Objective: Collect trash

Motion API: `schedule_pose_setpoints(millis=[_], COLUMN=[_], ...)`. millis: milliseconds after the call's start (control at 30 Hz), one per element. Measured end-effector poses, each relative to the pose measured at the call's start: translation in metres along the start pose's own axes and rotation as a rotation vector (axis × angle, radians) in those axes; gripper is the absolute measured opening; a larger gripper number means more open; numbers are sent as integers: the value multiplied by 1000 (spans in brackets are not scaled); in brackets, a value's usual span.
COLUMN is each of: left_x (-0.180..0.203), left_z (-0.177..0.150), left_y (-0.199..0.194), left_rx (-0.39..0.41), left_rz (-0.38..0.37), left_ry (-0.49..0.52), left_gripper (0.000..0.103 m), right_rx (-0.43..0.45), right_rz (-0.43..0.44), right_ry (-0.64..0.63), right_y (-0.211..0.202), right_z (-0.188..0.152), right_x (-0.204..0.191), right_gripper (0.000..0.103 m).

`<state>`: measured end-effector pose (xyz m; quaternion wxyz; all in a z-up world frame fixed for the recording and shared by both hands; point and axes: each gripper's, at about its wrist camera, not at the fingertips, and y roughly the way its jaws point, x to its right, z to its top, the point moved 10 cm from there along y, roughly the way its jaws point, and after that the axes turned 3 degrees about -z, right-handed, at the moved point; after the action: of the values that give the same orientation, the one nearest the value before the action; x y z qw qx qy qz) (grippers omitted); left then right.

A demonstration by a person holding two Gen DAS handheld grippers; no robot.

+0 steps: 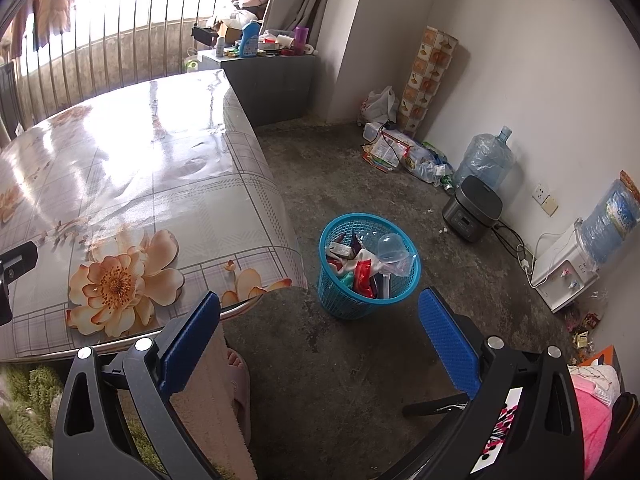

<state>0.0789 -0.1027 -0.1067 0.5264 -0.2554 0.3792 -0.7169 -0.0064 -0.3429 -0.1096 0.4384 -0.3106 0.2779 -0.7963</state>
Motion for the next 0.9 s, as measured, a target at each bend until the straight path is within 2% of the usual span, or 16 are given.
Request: schedule_pose_setpoints(millis=[900], left_x=[0], left_z=[-1], left_y=[0], left_rx=[0], left_rz=[-2], left_ry=[0], left_gripper=[94], right_rx=[4], right_rz=[1], right_ry=[0], right_y=[-3], right_z=[2], right_x=[-1], right_gripper=[97])
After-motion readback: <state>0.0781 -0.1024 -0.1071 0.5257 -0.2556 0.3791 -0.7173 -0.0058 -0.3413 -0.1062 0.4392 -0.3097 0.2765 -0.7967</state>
